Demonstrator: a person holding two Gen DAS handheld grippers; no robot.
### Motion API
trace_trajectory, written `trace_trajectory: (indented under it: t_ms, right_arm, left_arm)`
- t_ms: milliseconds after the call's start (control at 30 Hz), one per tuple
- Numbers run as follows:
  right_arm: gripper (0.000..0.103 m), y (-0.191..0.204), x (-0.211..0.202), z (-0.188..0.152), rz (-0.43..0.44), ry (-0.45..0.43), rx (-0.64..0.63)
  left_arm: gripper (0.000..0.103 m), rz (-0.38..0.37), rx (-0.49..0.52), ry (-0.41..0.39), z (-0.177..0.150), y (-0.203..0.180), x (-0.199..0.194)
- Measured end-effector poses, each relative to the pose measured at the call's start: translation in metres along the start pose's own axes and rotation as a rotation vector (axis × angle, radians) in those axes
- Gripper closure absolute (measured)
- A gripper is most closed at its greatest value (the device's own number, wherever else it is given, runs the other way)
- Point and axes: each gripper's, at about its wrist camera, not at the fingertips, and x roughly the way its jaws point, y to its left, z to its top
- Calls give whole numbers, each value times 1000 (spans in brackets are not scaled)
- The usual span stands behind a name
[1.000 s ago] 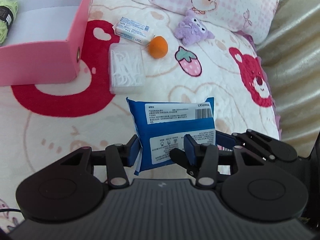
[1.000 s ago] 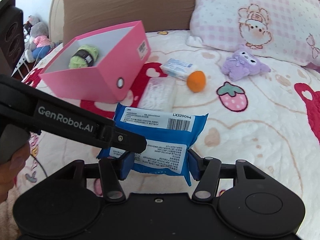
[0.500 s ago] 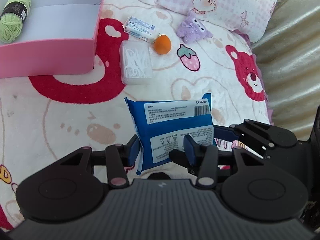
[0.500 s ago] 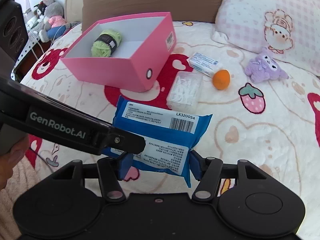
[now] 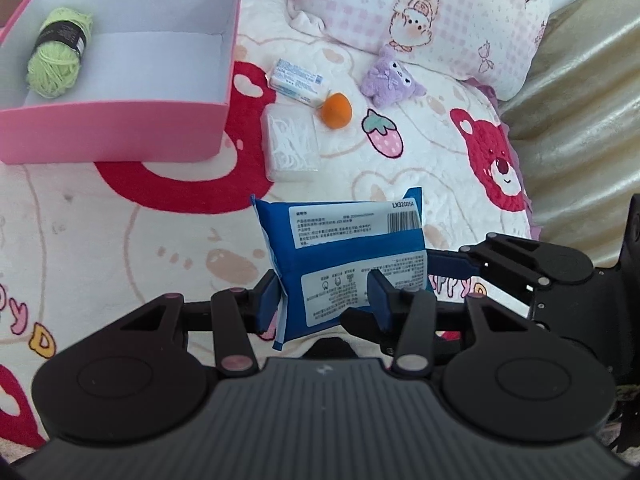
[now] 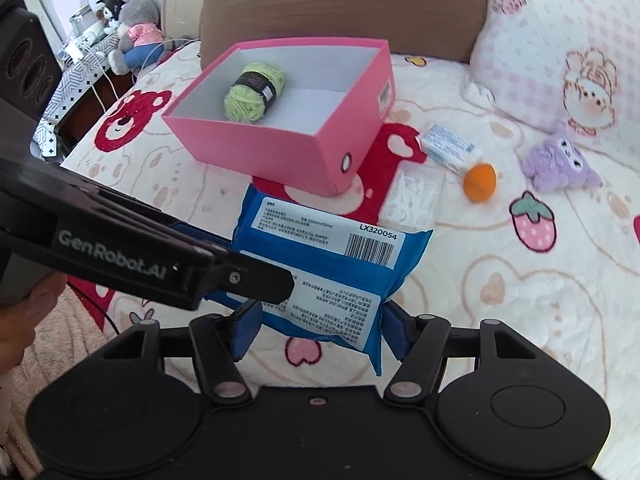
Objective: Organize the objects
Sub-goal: 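Lift the wet-wipe pack with the left tool and carry it toward the pink box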
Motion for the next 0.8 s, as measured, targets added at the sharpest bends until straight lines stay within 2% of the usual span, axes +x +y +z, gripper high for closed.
trace_trajectory:
  t_ms: [533,800]
  right_arm:
    - [32,50,-15,20,-8,29,-140]
    - [31,74,-22,31,-19,6,-203]
  left_arm:
    - [58,51,39,-69,-10,6,-53]
    - [58,37,4,-117,-10,24,-75]
